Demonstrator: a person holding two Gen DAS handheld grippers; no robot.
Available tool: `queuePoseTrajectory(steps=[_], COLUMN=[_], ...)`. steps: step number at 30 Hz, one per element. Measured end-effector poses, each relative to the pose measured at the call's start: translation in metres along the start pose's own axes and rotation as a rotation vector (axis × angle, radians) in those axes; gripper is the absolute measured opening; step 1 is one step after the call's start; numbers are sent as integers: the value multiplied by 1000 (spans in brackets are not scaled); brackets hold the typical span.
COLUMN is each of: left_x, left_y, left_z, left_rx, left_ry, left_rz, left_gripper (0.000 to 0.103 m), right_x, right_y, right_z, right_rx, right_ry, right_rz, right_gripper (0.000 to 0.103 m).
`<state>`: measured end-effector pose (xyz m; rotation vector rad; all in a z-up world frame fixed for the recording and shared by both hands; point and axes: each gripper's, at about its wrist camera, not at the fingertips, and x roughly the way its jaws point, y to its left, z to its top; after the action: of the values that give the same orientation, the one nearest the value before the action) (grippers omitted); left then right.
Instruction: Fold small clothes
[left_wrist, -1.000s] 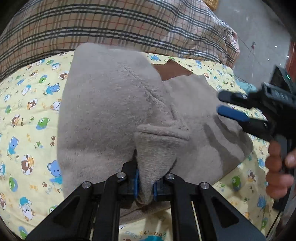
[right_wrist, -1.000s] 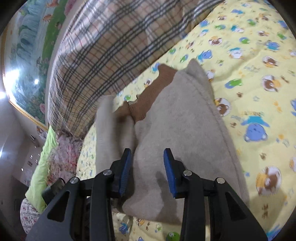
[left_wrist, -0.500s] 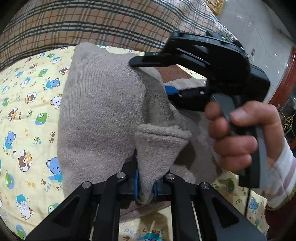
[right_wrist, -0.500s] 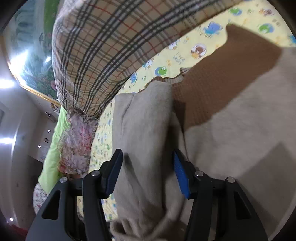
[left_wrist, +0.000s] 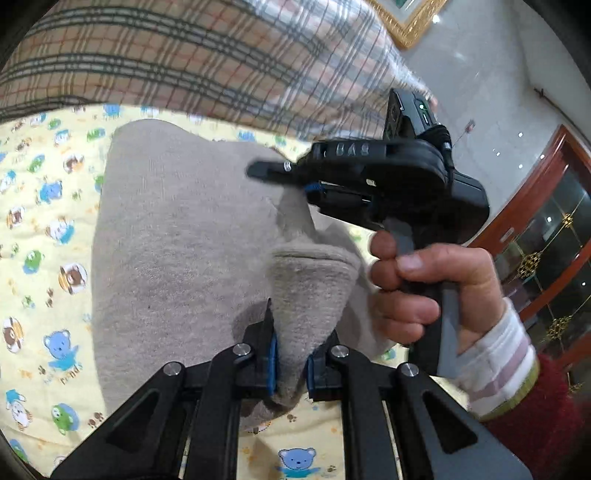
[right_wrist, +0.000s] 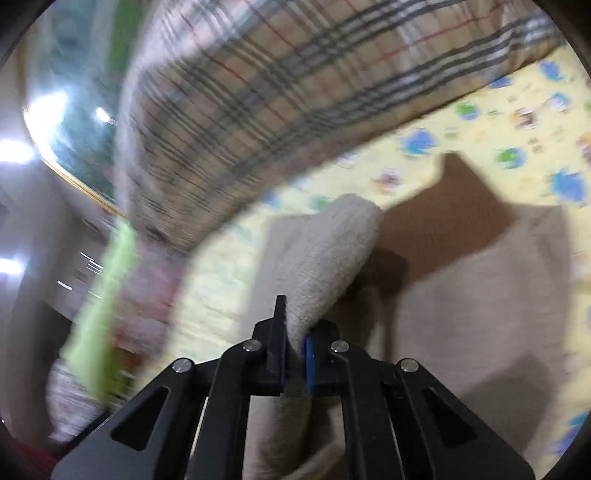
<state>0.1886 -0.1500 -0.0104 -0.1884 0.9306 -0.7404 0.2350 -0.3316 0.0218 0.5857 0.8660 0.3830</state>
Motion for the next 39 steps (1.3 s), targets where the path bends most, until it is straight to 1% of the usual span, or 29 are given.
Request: queuePoseTrajectory(steps=[2, 3, 4, 5, 6, 7, 10, 11, 13, 15, 16, 17, 18, 19, 20, 22, 23, 26, 27, 28, 30, 32, 33, 34, 36, 38, 39], left_x=[10, 11, 10, 9, 7, 5, -4, -7, -12, -12, -12, -12, -12, -12, -12, -11, -11, -7, -1, 11, 41, 69, 79, 84, 91, 91, 91], left_y=[10, 14, 18, 21, 22, 24, 25, 27, 23, 20, 18, 15, 12, 8, 4, -10, -21, -54, -64, -73, -80, -80, -80, -79, -80, -82, -83], left_z=[-7, -11, -13, -15, -15, -15, -11, -9, -9, -8, -11, -12, -14, -13, -12, -2, 3, 15, 17, 17, 14, 7, 3, -3, -9, -11, -13], left_rx=[-36, -52, -62, -73, -83, -92, -103, -111, -108, -87, -72, -60, -50, -40, -33, 0, 29, 110, 134, 153, 153, 129, 126, 129, 136, 146, 152], left_ry=[37, 42, 42, 40, 41, 39, 29, 22, 14, 16, 17, 19, 19, 18, 14, -2, -15, -45, -43, -28, 39, 107, 126, 136, 137, 118, 117], left_rz=[-1, 3, 6, -2, -11, -21, -40, -51, -52, -35, -23, -10, 0, 13, 17, 4, -11, -76, -93, -99, -92, -85, -77, -66, -46, -35, -32], left_gripper=[9, 9, 9, 9, 9, 9, 9, 9, 9, 9, 9, 9, 9, 9, 9, 9, 9, 10, 10, 10, 10, 10, 10, 10, 11, 12, 13], right_x=[3, -1, -8, -15, -21, -25, -22, -18, -8, 4, 9, 15, 20, 25, 25, 19, 6, -39, -53, -67, -75, -73, -70, -67, -65, -65, -66], right_y=[-6, -10, -14, -19, -24, -33, -45, -44, -38, -32, -30, -30, -28, -26, -25, -18, -15, 1, 1, -6, -24, -56, -71, -85, -101, -100, -97], right_z=[-9, -14, -19, -21, -24, -28, -34, -37, -38, -33, -31, -27, -23, -19, -17, -10, -6, 8, 11, 14, 12, 5, -1, -7, -18, -19, -17], right_rx=[-29, -19, -3, 16, 44, 93, 180, 187, 185, 178, 188, 202, 207, 207, 198, 163, 126, 7, -24, -33, -20, 31, 61, 90, 119, 118, 115], right_ry=[50, 43, 26, 5, -15, -16, 33, 61, 94, 102, 103, 99, 93, 88, 88, 62, 34, -90, -127, -154, -155, -118, -94, -77, -72, -82, -88], right_rz=[-55, -68, -55, -41, -24, 7, 135, 152, 128, 168, 180, 183, 190, 211, 213, 192, 190, 217, 215, 190, 126, 42, 7, -11, -6, 6, 11], right_gripper=[15, 20, 36, 54, 62, 69, 69, 69, 69, 69, 66, 60, 58, 40, 15, 15, 15, 15, 15, 15, 15, 15, 15, 15, 15, 15, 15])
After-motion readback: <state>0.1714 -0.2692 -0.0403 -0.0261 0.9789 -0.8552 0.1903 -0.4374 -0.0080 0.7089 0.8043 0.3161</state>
